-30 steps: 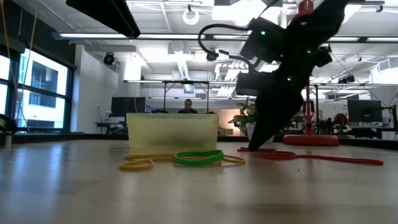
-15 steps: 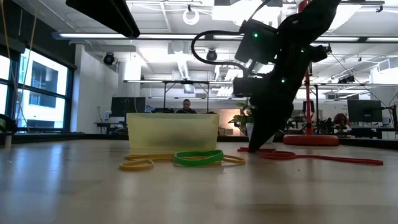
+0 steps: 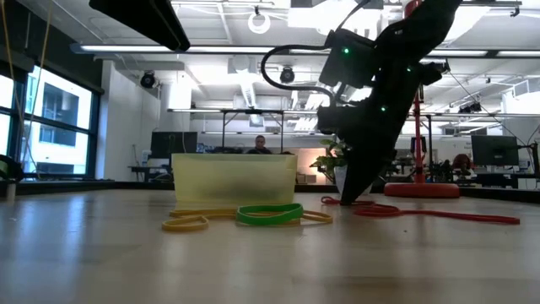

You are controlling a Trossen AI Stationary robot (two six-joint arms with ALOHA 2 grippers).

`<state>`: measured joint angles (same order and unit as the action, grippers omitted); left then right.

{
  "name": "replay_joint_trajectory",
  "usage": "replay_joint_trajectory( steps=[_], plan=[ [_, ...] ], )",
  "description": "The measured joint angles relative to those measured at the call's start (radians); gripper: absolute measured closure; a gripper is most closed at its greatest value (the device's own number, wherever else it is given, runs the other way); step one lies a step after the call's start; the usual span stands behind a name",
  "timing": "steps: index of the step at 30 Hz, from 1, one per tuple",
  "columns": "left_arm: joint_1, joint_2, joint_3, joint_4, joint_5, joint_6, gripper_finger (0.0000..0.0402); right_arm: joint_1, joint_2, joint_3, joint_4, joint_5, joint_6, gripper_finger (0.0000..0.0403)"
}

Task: Pick and place rubber bands into bin
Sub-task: Put the red rubber band into the yellow bin

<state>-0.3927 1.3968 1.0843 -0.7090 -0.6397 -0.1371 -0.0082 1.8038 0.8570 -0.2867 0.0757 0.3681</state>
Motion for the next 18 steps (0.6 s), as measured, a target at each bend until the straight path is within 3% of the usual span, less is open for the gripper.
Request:
replay_joint_trajectory(
  steps=[8, 18],
  plan=[
    [0.0, 0.0, 0.0, 0.0, 0.004, 0.0, 0.0245, 0.003, -0.099, -0.01, -0.065, -0.04, 0.037, 0.0398],
    [0.0, 0.0, 0.0, 0.002, 0.004, 0.002, 0.0245, 0.026, -0.307, -0.009, -0.163, -0.001, 0.062, 0.0401]
  ],
)
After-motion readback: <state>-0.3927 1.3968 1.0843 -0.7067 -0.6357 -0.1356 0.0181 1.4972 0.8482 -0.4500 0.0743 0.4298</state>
